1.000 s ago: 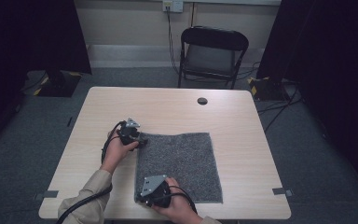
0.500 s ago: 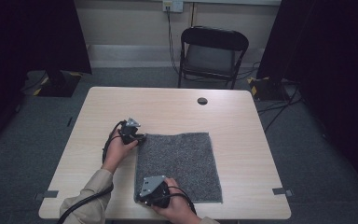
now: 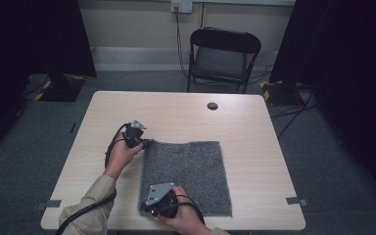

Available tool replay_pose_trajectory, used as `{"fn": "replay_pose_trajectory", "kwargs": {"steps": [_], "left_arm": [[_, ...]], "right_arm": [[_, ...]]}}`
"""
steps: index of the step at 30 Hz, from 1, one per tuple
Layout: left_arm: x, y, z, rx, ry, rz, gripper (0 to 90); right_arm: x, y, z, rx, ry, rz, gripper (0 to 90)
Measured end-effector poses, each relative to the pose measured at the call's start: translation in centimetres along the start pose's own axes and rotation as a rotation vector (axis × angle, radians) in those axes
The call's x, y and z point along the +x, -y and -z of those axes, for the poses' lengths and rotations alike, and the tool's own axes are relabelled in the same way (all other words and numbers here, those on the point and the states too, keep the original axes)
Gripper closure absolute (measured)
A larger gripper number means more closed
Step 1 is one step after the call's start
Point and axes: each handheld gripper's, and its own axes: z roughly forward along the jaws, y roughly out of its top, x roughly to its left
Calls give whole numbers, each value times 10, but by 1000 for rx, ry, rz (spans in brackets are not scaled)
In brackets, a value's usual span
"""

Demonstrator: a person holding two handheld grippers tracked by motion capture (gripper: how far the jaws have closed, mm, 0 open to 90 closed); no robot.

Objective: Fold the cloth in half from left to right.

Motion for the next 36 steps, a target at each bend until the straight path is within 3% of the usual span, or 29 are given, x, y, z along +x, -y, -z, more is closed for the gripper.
{"fn": "replay_pose_trajectory", "kwargs": {"steps": [12, 23, 25, 36], "left_arm": [[-1, -13, 13, 2, 14, -18, 890], [10, -21, 34, -11, 4, -15, 890], [12, -23, 38, 1, 27, -11, 889], [22, -32, 59, -29, 1, -8, 889]], "right_arm": [[1, -3, 3, -10, -17, -13, 886], [-1, -12, 8, -45, -25, -24, 887], [-1, -14, 9, -54, -26, -25, 887], [-2, -27, 11, -97, -27, -24, 887]]}}
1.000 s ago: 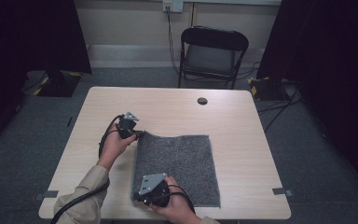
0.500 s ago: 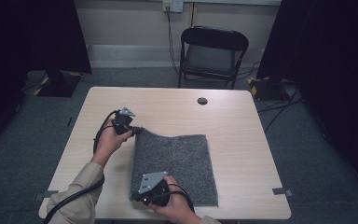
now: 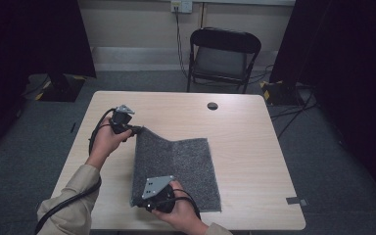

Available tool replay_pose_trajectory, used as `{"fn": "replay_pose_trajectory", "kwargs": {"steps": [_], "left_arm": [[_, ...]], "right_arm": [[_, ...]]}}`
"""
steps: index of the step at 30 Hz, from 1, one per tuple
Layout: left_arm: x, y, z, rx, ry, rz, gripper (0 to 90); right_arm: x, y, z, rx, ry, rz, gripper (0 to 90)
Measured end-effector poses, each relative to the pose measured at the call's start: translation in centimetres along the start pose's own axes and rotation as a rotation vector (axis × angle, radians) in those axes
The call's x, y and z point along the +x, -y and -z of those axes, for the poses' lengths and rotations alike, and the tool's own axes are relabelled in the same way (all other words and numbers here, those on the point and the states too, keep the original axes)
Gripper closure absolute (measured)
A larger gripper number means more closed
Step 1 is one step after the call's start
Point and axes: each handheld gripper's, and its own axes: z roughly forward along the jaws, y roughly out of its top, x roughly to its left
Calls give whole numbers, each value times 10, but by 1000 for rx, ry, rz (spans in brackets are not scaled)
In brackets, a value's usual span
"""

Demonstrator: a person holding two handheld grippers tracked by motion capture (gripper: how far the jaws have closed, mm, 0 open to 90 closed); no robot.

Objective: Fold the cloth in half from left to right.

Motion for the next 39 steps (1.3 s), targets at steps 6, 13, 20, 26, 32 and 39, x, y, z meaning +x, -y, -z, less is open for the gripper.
{"fn": "replay_pose_trajectory", "kwargs": {"steps": [6, 13, 20, 26, 32, 39], "left_arm": [[-1, -7, 8, -11, 5, 0, 889], [-16, -24, 3, -28, 28, -31, 889], [-26, -32, -10, -18, 35, -49, 888], [-32, -39, -17, -25, 39, -53, 888], [-32, -39, -19, -22, 46, -56, 888], [-25, -35, -9, -24, 35, -50, 888]], "right_arm": [[1, -3, 6, -23, -1, 7, 886], [-2, -3, 23, -43, 9, -4, 886], [-3, 4, 37, -45, 31, -4, 887], [-7, 11, 45, -40, 41, -22, 887], [-7, 12, 46, -50, 36, -31, 887], [-5, -1, 37, -43, 15, -6, 887]]}}
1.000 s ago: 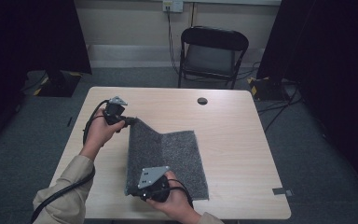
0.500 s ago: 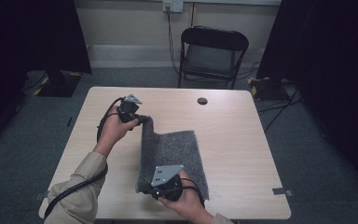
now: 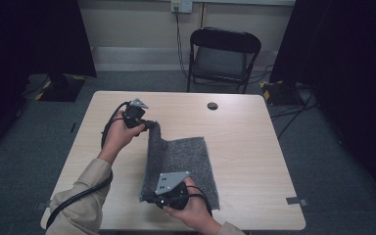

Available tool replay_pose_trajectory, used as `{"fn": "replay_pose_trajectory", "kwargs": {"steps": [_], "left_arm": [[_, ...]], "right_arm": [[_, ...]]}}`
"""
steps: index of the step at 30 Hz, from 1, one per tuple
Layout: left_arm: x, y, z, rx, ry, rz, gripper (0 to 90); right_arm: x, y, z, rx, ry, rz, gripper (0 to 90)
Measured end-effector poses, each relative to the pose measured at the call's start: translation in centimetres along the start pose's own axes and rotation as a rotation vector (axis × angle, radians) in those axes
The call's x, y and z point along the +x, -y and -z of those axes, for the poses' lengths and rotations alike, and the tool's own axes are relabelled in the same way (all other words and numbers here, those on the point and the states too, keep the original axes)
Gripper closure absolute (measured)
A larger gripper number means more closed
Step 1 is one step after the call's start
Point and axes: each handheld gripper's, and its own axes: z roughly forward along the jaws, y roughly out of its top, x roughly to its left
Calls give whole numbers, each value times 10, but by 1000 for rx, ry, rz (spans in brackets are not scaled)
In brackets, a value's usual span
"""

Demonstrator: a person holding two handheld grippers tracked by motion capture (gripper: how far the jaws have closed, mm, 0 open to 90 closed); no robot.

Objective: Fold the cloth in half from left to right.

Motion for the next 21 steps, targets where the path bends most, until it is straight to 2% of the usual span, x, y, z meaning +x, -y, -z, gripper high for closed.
{"fn": "replay_pose_trajectory", "kwargs": {"steps": [2, 11, 16, 21], "left_arm": [[4, 2, 5, -1, -9, -1, 887], [24, 21, 29, -3, -20, 47, 888], [32, 33, 40, 14, -30, 56, 888], [39, 37, 55, 25, -45, 56, 888]], "right_arm": [[0, -5, -3, 0, -3, 11, 887], [3, -19, -28, 4, -43, 21, 888], [11, -28, -43, 5, -70, 41, 890], [16, -38, -53, -10, -90, 51, 890]]}}
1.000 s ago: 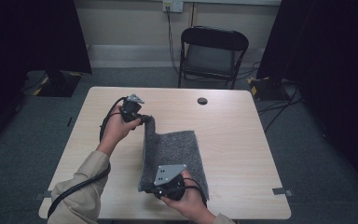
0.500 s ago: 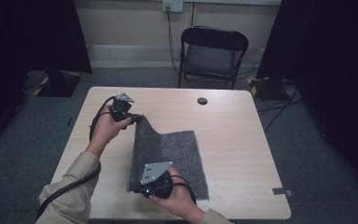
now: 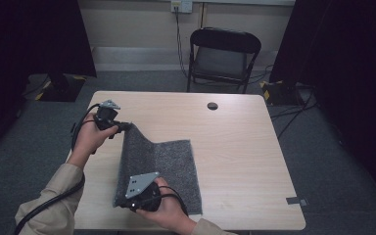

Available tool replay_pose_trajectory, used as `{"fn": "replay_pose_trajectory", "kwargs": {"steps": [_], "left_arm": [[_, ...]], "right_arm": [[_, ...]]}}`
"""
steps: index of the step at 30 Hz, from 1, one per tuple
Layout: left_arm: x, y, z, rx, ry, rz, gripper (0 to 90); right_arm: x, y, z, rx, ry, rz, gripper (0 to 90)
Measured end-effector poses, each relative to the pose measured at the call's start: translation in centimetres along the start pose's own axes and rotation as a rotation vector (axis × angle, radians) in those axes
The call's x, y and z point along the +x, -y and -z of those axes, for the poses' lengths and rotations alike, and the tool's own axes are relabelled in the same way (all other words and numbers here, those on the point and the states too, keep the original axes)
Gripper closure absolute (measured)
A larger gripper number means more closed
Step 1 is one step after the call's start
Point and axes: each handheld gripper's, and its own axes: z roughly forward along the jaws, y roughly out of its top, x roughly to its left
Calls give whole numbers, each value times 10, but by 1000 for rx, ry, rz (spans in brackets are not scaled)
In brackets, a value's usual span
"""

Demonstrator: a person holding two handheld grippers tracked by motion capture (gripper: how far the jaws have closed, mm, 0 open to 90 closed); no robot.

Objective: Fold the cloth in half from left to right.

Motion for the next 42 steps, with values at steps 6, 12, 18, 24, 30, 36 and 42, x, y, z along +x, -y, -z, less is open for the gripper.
{"fn": "replay_pose_trajectory", "kwargs": {"steps": [6, 12, 18, 24, 30, 36, 42], "left_arm": [[1, -3, 10, 4, -7, -7, 888], [-11, -16, -2, -2, 7, -33, 887], [-27, -30, -23, 15, 29, -65, 887], [-41, -41, -42, 26, 47, -79, 887], [-49, -42, -60, 42, 64, -88, 886], [-56, -45, -69, 47, 65, -97, 885], [-61, -46, -74, 48, 68, -101, 884]], "right_arm": [[1, -5, -2, -18, -1, 7, 889], [0, 3, 13, -18, 17, -10, 889], [-2, 17, 30, -32, 39, -39, 889], [-3, 28, 42, -29, 60, -53, 888], [-3, 39, 49, -18, 73, -69, 888], [-4, 48, 54, -14, 83, -84, 887], [-5, 54, 57, -12, 91, -92, 887]]}}
